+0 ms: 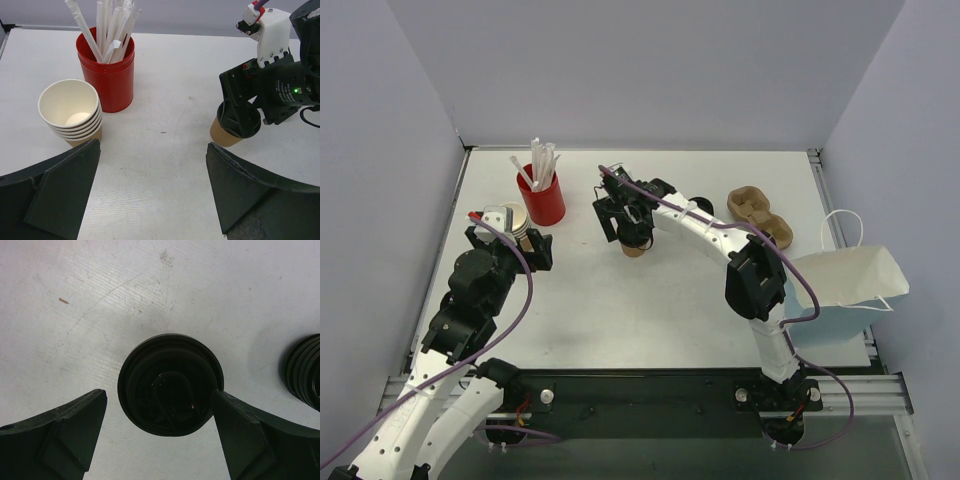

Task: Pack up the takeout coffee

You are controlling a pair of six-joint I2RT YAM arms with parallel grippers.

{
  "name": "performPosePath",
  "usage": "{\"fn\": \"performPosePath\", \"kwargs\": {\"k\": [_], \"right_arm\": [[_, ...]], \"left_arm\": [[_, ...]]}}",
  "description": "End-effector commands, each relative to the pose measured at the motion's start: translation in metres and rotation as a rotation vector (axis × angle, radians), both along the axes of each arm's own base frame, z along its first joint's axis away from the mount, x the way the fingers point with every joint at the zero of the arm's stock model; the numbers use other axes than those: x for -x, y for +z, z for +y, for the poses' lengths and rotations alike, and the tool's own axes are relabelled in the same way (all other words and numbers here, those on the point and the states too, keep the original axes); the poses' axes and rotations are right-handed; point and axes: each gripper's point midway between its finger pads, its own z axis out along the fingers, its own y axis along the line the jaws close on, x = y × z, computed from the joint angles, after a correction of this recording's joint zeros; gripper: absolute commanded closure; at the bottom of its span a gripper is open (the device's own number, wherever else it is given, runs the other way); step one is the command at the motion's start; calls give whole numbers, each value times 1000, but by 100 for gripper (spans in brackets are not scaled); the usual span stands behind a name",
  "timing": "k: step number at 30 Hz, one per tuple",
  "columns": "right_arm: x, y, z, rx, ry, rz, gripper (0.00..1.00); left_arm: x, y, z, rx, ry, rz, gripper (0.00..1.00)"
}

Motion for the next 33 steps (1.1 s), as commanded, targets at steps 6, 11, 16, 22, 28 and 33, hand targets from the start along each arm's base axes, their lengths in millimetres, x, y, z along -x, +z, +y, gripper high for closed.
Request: {"fn": "performPosePath", "kwargs": {"k": [6, 11, 16, 22, 28, 33], "right_arm": [[-6, 41, 1, -29, -3, -73, 11], [-8, 33, -7, -2, -17, -67, 11], [-9, 21, -14, 17, -28, -42, 11], [-8, 9, -15, 19, -30, -12, 14], [-9, -1, -18, 30, -38, 6, 16], [-7, -8, -17, 33, -36, 23, 18]], "left_arm": [[-2, 14, -1, 15, -2, -51, 3], [-2, 13, -2, 16, -4, -48, 3], [-3, 13, -2, 17, -4, -47, 3], [-2, 13, -2, 19, -3, -49, 3], [-3, 13, -2, 17, -2, -48, 3], [-2, 13, -1, 17, -2, -48, 3]]}}
